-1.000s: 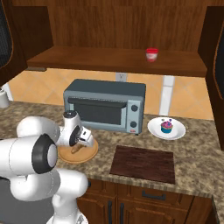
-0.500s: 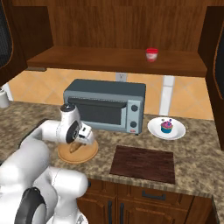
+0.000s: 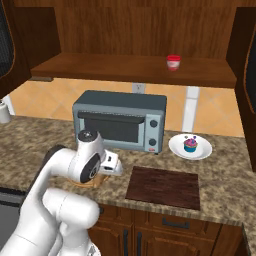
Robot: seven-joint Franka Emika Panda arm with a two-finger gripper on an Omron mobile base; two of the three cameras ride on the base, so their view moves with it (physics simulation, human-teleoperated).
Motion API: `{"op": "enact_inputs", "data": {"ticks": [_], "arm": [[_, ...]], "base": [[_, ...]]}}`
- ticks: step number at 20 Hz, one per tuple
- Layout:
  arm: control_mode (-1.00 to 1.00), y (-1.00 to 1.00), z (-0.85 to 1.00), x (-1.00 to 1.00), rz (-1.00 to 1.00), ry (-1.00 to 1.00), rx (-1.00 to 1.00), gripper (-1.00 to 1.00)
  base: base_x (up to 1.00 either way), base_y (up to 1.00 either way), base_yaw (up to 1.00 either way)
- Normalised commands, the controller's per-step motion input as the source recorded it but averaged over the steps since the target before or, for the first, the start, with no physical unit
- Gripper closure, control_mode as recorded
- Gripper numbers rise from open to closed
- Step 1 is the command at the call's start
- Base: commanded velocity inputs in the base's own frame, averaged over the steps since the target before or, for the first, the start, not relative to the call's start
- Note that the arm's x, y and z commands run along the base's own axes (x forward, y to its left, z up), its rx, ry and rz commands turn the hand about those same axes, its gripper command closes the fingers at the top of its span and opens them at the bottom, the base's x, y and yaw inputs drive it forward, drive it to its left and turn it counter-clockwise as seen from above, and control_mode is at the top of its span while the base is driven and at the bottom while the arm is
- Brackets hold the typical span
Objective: From the different types of pastries on the counter, select a croissant and place it on the cutting board. Then retrieve a jar of jam from the cabinet and place it alongside the croissant on the cutting board.
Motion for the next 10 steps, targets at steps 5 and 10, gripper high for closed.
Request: {"op": "enact_inputs", "data": {"ticks": [5,10], "arm": [[-1.0,-0.94,0.26,-0.06,0.08,-0.01,-0.01,1.0],[-1.0,-0.93,0.0,0.62,0.01,0.0,0.0,1.0]], "base": [[0.0,0.0,0.0],[0.0,0.0,0.0]]}}
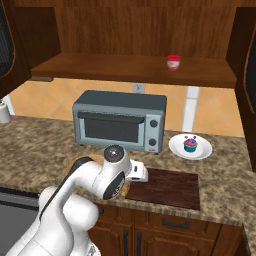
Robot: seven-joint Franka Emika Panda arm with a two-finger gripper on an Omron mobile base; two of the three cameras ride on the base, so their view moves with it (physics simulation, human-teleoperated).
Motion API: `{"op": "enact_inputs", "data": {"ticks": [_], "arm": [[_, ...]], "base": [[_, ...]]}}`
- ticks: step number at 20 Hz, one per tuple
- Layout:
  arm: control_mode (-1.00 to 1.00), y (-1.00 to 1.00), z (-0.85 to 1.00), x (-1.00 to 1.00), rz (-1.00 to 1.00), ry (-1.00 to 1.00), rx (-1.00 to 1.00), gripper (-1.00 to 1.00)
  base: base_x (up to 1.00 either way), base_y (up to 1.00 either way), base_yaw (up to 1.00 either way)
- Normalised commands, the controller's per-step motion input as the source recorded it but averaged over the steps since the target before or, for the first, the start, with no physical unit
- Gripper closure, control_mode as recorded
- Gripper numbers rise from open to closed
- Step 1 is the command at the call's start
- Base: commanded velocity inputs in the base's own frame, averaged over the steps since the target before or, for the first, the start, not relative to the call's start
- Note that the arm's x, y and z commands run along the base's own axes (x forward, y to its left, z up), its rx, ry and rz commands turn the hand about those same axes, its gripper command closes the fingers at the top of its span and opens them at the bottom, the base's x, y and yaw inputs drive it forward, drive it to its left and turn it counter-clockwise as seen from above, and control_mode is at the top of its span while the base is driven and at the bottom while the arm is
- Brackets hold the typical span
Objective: From the different types of pastries on the counter, select a croissant and place it on the cutting board. Then retrieve a jar of jam from the cabinet and place it alongside the croissant on the cutting board.
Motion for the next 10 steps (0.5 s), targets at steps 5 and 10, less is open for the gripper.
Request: {"op": "enact_inputs", "data": {"ticks": [5,10], "arm": [[-1.0,-0.66,0.01,0.84,-0.11,0.01,0.0,1.0],[-1.0,-0.96,0.0,0.72,-0.13,0.08,-0.05,1.0]], "base": [[0.0,0.0,0.0],[0.0,0.0,0.0]]}}
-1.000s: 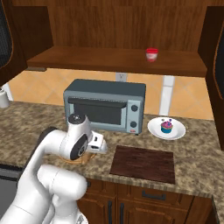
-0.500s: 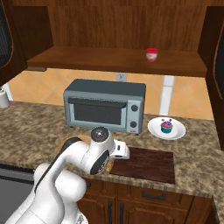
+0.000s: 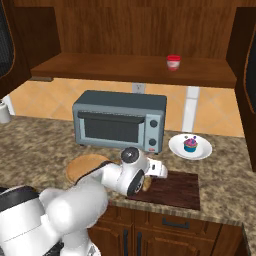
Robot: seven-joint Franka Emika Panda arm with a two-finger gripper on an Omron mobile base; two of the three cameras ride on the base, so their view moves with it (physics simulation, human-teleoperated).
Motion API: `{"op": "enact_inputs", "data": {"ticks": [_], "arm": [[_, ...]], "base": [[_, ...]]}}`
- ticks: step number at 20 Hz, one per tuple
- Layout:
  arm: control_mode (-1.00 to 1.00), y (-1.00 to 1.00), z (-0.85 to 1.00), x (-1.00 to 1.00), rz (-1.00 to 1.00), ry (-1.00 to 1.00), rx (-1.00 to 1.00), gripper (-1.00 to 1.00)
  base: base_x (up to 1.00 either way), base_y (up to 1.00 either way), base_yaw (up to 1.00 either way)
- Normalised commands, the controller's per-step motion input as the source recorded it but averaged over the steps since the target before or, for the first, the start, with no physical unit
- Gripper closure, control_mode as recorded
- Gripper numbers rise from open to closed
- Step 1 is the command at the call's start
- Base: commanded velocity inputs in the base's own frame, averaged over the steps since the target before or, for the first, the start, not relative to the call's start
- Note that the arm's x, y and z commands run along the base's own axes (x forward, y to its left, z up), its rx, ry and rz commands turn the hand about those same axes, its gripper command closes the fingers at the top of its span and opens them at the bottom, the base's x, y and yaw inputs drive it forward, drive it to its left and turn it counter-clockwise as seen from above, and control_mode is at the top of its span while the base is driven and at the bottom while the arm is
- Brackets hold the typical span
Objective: From the different types of pastries on the counter, select a croissant and place it on the cutting board. Then retrieve a jar of jam from the cabinet and place it alongside the croissant on the cutting board.
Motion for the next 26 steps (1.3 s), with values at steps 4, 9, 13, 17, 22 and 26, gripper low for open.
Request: {"op": "enact_inputs", "data": {"ticks": [4,9,13,17,22,26], "arm": [[-1.0,-1.0,0.0,0.06,0.09,0.09,-0.05,1.0],[-1.0,-0.96,0.02,-0.15,0.2,0.05,0.01,1.0],[-1.0,-0.78,0.01,0.01,0.1,0.0,0.01,1.0],[-1.0,-0.25,0.0,0.38,0.0,0.0,0.0,1.0],[-1.0,0.23,-0.23,0.37,0.0,0.0,-0.05,1.0],[-1.0,0.09,-0.43,0.0,-0.08,0.04,-0.03,1.0]], "base": [[0.0,0.0,0.0],[0.0,0.0,0.0],[0.0,0.0,0.0],[0.0,0.0,0.0],[0.0,0.0,0.0],[0.0,0.0,0.0]]}}
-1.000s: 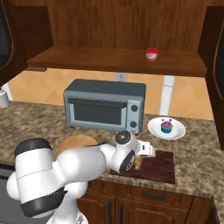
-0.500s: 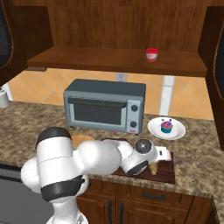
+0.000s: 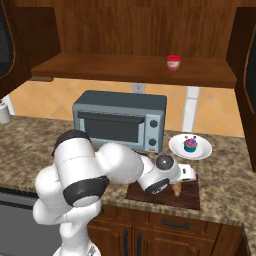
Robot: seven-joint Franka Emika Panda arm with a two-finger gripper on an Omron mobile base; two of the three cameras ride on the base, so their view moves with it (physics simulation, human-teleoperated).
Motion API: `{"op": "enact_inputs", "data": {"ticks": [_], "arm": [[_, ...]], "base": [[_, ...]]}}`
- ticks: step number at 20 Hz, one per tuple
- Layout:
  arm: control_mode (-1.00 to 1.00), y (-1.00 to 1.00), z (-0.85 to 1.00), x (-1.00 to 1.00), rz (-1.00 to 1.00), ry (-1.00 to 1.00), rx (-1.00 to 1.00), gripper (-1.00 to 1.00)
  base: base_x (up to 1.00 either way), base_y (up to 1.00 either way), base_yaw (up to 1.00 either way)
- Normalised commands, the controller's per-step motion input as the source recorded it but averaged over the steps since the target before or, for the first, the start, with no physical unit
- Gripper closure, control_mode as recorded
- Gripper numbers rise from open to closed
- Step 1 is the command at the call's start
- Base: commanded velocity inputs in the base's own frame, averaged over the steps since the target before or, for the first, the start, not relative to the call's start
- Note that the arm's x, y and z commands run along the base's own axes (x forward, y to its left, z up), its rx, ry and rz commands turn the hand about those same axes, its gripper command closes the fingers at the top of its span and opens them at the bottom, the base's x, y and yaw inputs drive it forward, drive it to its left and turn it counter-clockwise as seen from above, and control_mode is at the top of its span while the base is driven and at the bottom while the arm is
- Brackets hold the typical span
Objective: From the different types of pastries on the counter, select a croissant and place it on the cutting board. Then retrieve a jar of jam from the cabinet and place it alongside the croissant on the cutting board.
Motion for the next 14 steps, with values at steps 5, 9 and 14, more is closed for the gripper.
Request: {"op": "enact_inputs", "data": {"ticks": [5,9,14], "arm": [[-1.0,0.0,-0.3,0.0,-0.07,0.01,0.0,-1.0],[-1.0,0.02,-0.04,-0.12,-0.03,0.0,0.01,-1.0],[-1.0,-0.01,0.4,-0.12,0.0,0.05,0.04,-1.0]], "base": [[0.0,0.0,0.0],[0.0,0.0,0.0],[0.0,0.0,0.0]]}}
